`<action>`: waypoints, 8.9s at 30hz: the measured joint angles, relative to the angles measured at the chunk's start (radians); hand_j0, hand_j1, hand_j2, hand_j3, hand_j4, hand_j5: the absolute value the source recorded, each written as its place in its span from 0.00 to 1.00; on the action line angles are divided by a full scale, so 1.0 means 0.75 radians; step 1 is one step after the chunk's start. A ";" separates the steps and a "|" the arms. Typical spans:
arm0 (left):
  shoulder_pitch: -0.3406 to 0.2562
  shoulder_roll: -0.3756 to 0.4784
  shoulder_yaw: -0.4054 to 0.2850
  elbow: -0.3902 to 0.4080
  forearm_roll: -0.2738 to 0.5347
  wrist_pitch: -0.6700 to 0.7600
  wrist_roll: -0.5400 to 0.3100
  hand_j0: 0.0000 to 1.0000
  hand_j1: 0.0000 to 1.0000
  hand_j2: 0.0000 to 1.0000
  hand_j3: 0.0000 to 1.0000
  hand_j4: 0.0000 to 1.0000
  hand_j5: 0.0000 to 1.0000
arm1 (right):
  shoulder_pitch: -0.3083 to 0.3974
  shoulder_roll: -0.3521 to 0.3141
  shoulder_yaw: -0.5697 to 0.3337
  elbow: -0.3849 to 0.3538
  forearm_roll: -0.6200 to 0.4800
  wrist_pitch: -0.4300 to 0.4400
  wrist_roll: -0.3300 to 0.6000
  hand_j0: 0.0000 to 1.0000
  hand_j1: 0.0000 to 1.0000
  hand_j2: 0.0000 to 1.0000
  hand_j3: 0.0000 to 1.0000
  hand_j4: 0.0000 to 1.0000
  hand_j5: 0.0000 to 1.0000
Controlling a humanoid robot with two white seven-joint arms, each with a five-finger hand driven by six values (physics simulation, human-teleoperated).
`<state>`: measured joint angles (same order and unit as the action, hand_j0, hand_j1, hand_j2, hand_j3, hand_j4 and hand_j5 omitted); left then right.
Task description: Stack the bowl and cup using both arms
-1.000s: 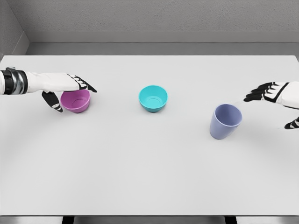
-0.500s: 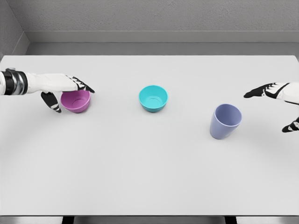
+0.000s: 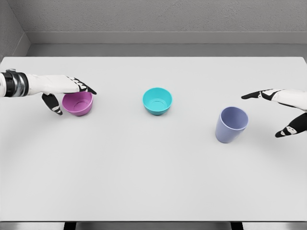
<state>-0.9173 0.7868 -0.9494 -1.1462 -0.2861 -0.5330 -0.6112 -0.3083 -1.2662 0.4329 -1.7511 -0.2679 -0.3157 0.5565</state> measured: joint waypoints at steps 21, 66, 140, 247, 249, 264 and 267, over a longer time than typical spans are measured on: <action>-0.002 -0.051 0.000 0.047 -0.017 0.000 0.000 1.00 1.00 1.00 1.00 1.00 1.00 | -0.033 0.086 0.016 0.001 0.137 0.089 -0.001 1.00 1.00 1.00 1.00 1.00 1.00; -0.012 -0.074 0.017 0.071 -0.048 0.001 0.000 0.80 0.80 0.80 0.80 0.80 0.80 | -0.065 0.146 0.033 -0.009 0.171 0.064 -0.009 1.00 1.00 1.00 1.00 1.00 1.00; -0.178 -0.485 0.031 -0.057 -0.184 0.001 -0.001 0.76 0.76 0.76 0.76 0.76 0.76 | -0.153 0.340 0.198 0.101 0.219 0.086 -0.007 1.00 1.00 1.00 1.00 1.00 1.00; 0.544 0.020 0.817 -0.332 -0.024 -0.108 0.177 1.00 1.00 1.00 1.00 1.00 1.00 | -0.479 0.496 0.291 0.148 0.233 0.066 -0.005 0.59 0.59 0.59 0.59 0.59 0.59; 0.595 0.010 0.883 -0.329 -0.028 -0.108 0.240 1.00 1.00 1.00 1.00 1.00 1.00 | -0.487 0.506 0.296 0.150 0.233 0.067 -0.005 0.59 0.59 0.59 0.59 0.59 0.59; 0.804 -0.224 1.147 -0.225 -0.035 -0.106 0.264 1.00 1.00 1.00 1.00 1.00 1.00 | -0.536 0.562 0.325 0.159 0.233 0.067 -0.006 0.59 0.59 0.59 0.59 0.59 0.59; 0.808 -0.236 1.164 -0.214 -0.034 -0.107 0.250 1.00 1.00 1.00 1.00 1.00 1.00 | -0.550 0.569 0.325 0.159 0.233 0.067 -0.006 0.59 0.59 0.59 0.59 0.59 0.59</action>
<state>-0.3114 0.6100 -0.0765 -1.3067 -0.3113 -0.6129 -0.4239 -0.7210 -0.8397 0.6769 -1.6319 -0.0933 -0.2652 0.5521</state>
